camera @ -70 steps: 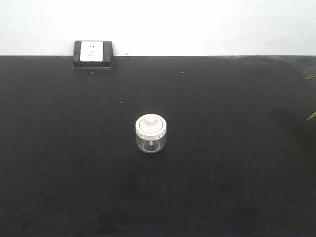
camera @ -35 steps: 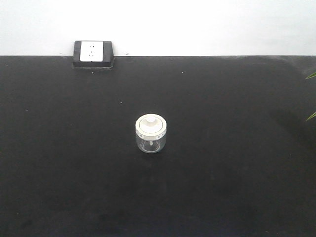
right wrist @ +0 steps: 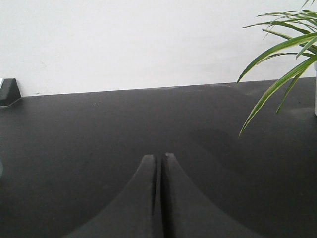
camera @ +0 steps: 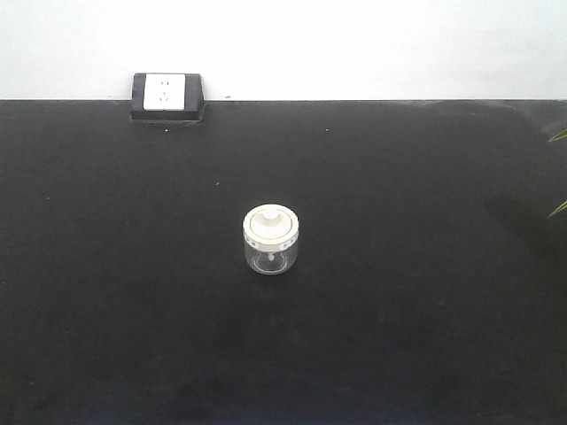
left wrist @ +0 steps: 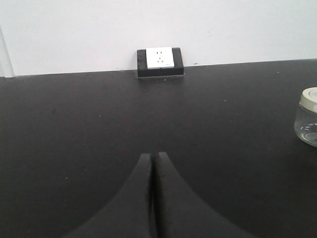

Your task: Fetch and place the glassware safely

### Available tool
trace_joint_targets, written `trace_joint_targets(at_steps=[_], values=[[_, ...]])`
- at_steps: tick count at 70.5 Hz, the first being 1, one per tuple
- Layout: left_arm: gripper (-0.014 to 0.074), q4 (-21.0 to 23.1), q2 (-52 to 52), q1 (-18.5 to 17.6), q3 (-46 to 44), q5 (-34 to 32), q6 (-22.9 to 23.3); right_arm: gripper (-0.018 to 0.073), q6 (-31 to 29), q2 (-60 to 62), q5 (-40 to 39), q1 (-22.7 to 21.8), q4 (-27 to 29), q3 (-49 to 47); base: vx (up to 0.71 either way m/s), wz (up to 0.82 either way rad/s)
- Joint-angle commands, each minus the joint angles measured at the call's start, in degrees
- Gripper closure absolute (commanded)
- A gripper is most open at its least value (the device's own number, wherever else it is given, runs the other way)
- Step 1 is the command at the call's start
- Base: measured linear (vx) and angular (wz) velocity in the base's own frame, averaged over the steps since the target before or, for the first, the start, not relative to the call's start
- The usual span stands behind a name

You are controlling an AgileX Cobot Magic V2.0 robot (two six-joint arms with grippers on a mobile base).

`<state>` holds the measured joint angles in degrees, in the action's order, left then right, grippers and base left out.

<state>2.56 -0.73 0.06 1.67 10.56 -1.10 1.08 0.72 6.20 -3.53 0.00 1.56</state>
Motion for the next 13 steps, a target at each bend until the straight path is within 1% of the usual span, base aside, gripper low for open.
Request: trace_joint_targets(at_steps=[1, 13], values=[[0.0603, 0.6, -0.7, -0.3, 1.6, -3.9, 0.2, 0.0563, -0.2, 0.6, -4.4, 0.0, 0.0, 1.1, 0.00, 0.00], [0.0603, 0.6, -0.7, -0.3, 1.6, -3.9, 0.2, 0.0563, -0.2, 0.6, -4.4, 0.0, 0.0, 1.1, 0.00, 0.00]])
